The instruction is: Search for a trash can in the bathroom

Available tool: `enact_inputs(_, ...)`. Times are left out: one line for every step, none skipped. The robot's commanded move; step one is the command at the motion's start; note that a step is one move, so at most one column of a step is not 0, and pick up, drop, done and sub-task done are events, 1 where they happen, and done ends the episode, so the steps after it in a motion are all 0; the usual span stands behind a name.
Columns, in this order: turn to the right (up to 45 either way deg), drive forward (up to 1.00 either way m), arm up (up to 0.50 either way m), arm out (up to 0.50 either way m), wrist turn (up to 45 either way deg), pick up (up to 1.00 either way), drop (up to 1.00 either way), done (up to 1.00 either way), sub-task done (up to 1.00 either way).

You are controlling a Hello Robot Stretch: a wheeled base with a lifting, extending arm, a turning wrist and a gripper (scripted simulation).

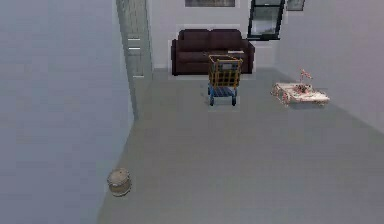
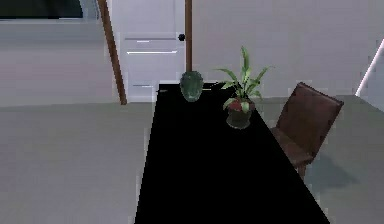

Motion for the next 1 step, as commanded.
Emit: enact_inputs(0.0, 0.50, 0.00, 0.00, 0.0, 0.00, 0.00, 0.00, 0.00)
